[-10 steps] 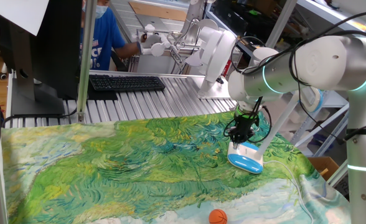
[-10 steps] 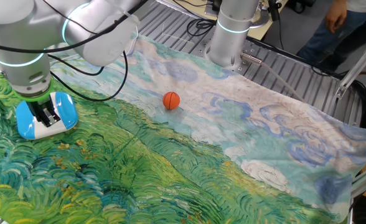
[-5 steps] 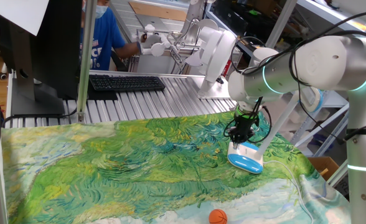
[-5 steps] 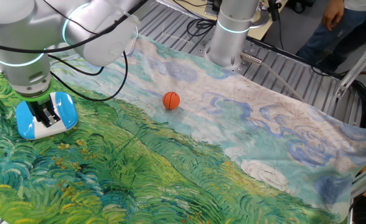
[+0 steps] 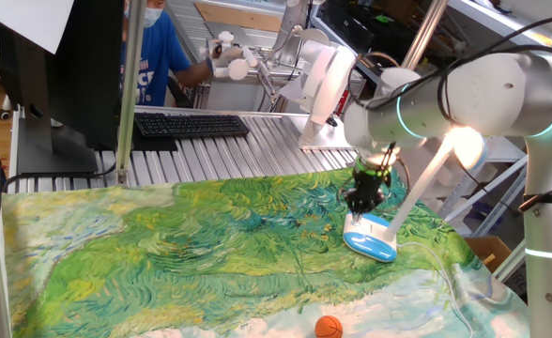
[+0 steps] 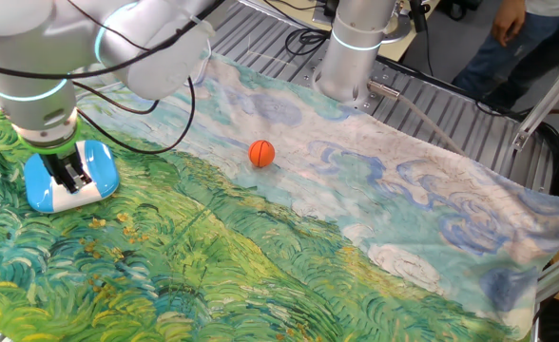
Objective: Turn on the desk lamp by pressing the button
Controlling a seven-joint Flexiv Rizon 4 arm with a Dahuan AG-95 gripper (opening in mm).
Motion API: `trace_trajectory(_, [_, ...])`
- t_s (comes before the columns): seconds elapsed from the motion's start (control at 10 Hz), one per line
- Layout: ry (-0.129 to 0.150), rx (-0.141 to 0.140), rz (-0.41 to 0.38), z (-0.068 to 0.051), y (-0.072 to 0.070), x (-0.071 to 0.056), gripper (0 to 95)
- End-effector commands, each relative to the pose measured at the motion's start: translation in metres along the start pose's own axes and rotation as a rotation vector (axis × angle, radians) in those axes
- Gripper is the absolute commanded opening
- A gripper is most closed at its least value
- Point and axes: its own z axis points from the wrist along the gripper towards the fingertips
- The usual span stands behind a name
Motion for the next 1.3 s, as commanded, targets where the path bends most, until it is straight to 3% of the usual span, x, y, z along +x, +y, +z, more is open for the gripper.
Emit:
trace_trajectory(0.1, [0.000, -0.002, 0.000, -0.004, 0.001, 0.000, 0.0])
trace_trajectory(1.0, [0.030, -0.003, 0.104, -0.037, 0.034, 0.017, 0.0])
trace_trajectory(1.2, [0.050, -0.020, 0.172, -0.049, 0.046, 0.026, 0.0])
trace_trajectory(1.3, [0.064, -0.044, 0.229, -0.054, 0.051, 0.030, 0.0])
